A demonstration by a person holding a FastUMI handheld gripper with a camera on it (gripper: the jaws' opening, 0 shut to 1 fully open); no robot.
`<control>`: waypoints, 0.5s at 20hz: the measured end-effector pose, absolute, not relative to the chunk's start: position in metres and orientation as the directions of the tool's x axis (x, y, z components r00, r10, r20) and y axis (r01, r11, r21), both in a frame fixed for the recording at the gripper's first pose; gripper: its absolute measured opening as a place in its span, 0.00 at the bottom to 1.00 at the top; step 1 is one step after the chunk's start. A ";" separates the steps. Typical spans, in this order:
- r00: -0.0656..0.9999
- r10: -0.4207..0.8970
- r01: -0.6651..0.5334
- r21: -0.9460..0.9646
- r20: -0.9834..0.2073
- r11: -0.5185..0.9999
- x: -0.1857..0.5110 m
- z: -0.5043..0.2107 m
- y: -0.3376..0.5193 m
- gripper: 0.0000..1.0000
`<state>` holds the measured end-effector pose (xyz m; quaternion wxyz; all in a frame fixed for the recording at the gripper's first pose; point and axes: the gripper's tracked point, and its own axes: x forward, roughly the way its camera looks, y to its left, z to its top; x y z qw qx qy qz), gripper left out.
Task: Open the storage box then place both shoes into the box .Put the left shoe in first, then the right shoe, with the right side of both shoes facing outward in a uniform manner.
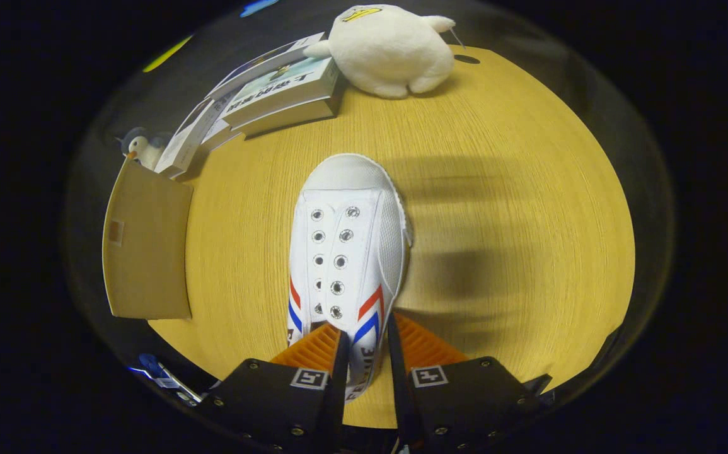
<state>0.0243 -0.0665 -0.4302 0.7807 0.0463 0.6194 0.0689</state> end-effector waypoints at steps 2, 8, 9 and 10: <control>0.231 0.126 -0.052 0.117 -0.965 0.992 0.024 -0.431 -0.074 0.10; 0.235 0.134 0.002 0.138 -0.963 0.990 0.017 -0.413 -0.079 0.01; 0.241 0.134 -0.002 0.137 -0.961 0.991 0.017 -0.407 -0.078 0.00; 0.244 0.138 -0.002 0.142 -0.960 0.990 0.017 -0.400 -0.076 0.00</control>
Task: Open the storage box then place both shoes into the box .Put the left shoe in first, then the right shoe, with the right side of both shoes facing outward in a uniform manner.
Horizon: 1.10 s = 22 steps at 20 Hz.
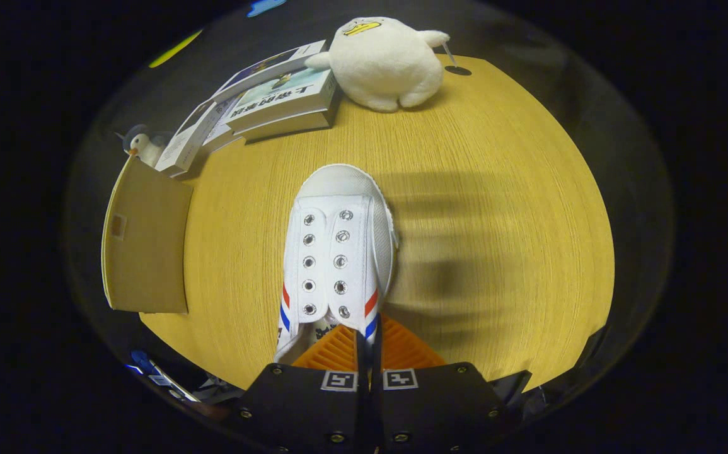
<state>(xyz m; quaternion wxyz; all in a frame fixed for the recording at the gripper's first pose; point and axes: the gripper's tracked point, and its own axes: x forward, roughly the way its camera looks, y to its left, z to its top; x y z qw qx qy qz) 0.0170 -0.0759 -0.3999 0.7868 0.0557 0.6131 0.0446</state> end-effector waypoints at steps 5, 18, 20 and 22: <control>0.262 0.157 0.004 0.164 -0.952 0.987 0.019 -0.369 -0.061 0.00; 0.332 0.254 -0.189 0.200 -0.908 0.961 0.036 -0.263 0.032 0.00; 0.334 0.288 -0.230 0.219 -0.898 0.948 0.039 -0.250 0.054 0.00; 0.330 0.310 -0.276 0.223 -0.891 0.935 0.041 -0.238 0.076 0.00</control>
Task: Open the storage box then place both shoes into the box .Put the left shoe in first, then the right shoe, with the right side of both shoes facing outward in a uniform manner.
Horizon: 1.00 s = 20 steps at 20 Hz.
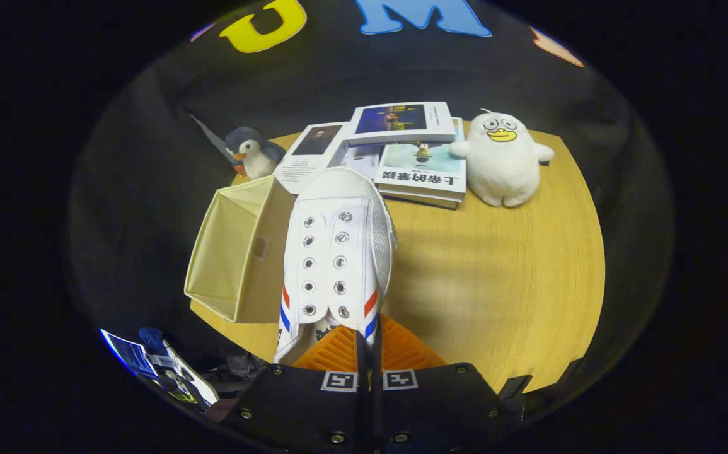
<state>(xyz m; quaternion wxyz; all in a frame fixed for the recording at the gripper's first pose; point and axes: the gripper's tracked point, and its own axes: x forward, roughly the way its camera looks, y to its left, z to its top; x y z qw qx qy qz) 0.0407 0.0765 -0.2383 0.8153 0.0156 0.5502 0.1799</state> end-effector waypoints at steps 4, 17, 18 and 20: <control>0.322 0.357 -0.366 0.233 -0.877 0.901 0.046 -0.222 0.121 0.00; 0.256 0.429 -0.498 0.262 -0.866 0.827 0.058 -0.209 0.222 0.00; 0.251 0.428 -0.503 0.261 -0.868 0.824 0.059 -0.210 0.227 0.00; 0.239 0.433 -0.515 0.265 -0.869 0.815 0.061 -0.212 0.242 0.00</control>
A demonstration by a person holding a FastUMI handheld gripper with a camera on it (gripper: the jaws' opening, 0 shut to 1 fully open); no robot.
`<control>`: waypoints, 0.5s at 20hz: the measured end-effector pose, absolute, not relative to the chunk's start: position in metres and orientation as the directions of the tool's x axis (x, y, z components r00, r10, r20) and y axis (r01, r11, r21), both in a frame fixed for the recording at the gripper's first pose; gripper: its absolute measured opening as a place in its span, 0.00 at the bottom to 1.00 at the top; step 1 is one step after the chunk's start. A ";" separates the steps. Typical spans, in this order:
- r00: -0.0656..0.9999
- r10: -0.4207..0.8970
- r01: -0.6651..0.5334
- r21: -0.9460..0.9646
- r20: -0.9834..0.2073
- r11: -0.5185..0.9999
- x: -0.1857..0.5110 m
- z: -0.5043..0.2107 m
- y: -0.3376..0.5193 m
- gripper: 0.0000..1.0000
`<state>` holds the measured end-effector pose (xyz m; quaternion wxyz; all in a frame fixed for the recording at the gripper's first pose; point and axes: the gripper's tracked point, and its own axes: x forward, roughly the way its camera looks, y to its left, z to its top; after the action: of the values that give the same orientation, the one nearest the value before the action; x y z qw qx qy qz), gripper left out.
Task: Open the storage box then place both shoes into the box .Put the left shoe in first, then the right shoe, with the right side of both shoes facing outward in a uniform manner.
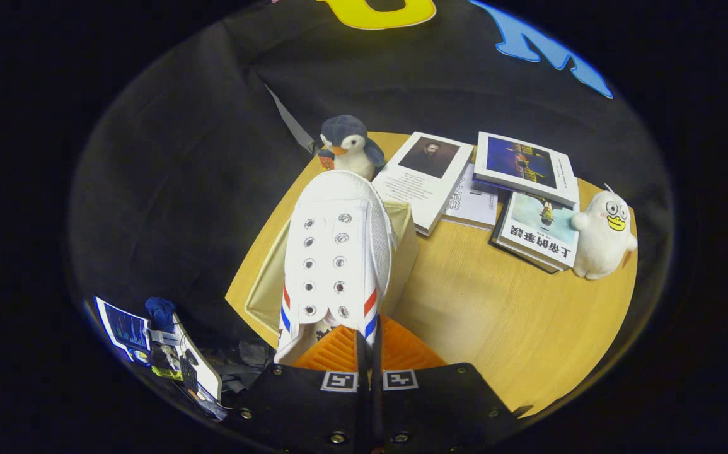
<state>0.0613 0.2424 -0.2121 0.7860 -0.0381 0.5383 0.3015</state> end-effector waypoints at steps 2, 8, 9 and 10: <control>0.219 0.445 -0.522 0.281 -0.869 0.805 0.061 -0.214 0.256 0.00; 0.183 0.434 -0.560 0.270 -0.882 0.784 0.062 -0.225 0.288 0.00; 0.174 0.434 -0.560 0.273 -0.884 0.782 0.062 -0.228 0.292 0.00; 0.164 0.436 -0.561 0.279 -0.885 0.779 0.061 -0.232 0.297 0.00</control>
<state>0.0612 0.2973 -0.2317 0.7609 -0.0563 0.5572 0.3276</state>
